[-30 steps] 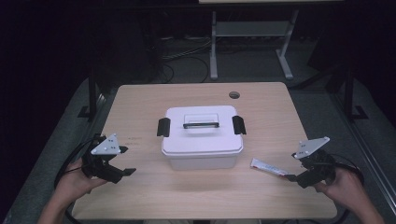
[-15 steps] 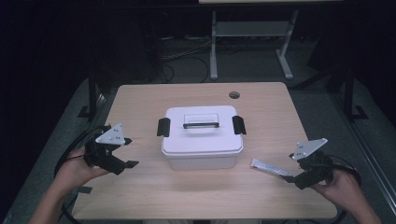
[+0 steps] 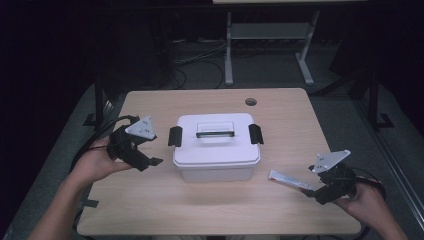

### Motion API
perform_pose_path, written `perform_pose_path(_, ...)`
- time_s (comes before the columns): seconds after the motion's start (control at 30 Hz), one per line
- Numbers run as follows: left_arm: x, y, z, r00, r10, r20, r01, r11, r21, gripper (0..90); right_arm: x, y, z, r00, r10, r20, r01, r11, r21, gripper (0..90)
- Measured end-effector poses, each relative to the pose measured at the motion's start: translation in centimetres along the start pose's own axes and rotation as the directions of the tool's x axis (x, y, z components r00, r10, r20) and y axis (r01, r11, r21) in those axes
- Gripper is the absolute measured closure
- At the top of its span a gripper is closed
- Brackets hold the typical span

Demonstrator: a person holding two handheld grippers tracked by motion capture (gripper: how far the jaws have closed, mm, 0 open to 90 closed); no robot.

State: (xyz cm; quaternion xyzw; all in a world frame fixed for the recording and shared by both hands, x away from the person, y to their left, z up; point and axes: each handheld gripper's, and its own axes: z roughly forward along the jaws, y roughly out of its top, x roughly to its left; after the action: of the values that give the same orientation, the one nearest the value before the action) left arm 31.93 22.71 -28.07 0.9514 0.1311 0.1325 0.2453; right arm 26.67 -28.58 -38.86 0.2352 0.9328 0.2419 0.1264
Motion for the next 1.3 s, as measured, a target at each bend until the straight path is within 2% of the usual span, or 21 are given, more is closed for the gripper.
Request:
perform_pose_path(0.13,0.4,1.3,0.1,0.9998,0.018,0.0,-0.018,0.9998,0.003,24.8,-0.1,-0.2,-0.2,1.0,0.001,0.004,-0.001,1.0,-0.002,20.9)
perform_pose_path(0.17,0.7,2.3,0.3,0.9997,0.026,0.006,-0.026,0.9997,0.006,24.9,-0.1,-0.2,-0.3,1.0,0.004,0.004,-0.004,1.0,-0.002,20.9)
perform_pose_path(0.2,0.7,2.3,0.3,0.9997,0.026,0.006,-0.026,0.9997,0.006,24.9,-0.1,-0.2,-0.3,1.0,0.004,0.004,-0.004,1.0,-0.002,20.9)
perform_pose_path(0.23,0.9,3.1,0.5,0.9993,0.035,0.014,-0.035,0.9993,0.012,25.4,-0.2,-0.4,-0.4,1.0,0.007,0.006,-0.007,1.0,-0.005,20.9)
perform_pose_path(0.27,0.9,3.1,0.5,0.9993,0.035,0.014,-0.035,0.9993,0.012,26.1,-0.2,-0.4,-0.4,1.0,0.007,0.006,-0.007,1.0,-0.005,20.9)
perform_pose_path(0.37,1.1,4.7,1.0,0.998,0.061,0.019,-0.061,0.998,0.018,27.2,-0.2,-0.6,-0.5,0.9999,0.006,0.01,-0.006,1.0,-0.006,20.9)
perform_pose_path(0.4,1.1,4.7,1.0,0.998,0.061,0.019,-0.061,0.998,0.018,27.2,-0.2,-0.6,-0.5,0.9999,0.006,0.01,-0.006,1.0,-0.006,20.9)
perform_pose_path(0.53,1.4,6.4,1.6,0.9967,0.077,0.027,-0.077,0.9967,0.026,27.2,-0.3,-0.9,-0.8,0.9998,0.011,0.016,-0.011,1.0,-0.009,20.9)
perform_pose_path(0.9,1.9,8.4,2.5,0.9959,0.085,0.03,-0.086,0.9958,0.033,27.5,-0.4,-1.0,-0.9,0.9998,0.001,0.018,0.0,1.0,-0.012,20.9)
perform_pose_path(1.0,2.2,8.9,2.9,0.9954,0.089,0.037,-0.09,0.9946,0.05,28.0,-0.4,-1.0,-0.9,0.9998,0.004,0.018,-0.003,1.0,-0.01,20.9)
perform_pose_path(1.3,2.1,10.8,4.3,0.9911,0.12,0.057,-0.124,0.9894,0.075,31.7,-0.4,-1.1,-1.3,0.9997,0.0,0.025,0.001,1.0,-0.012,20.9)
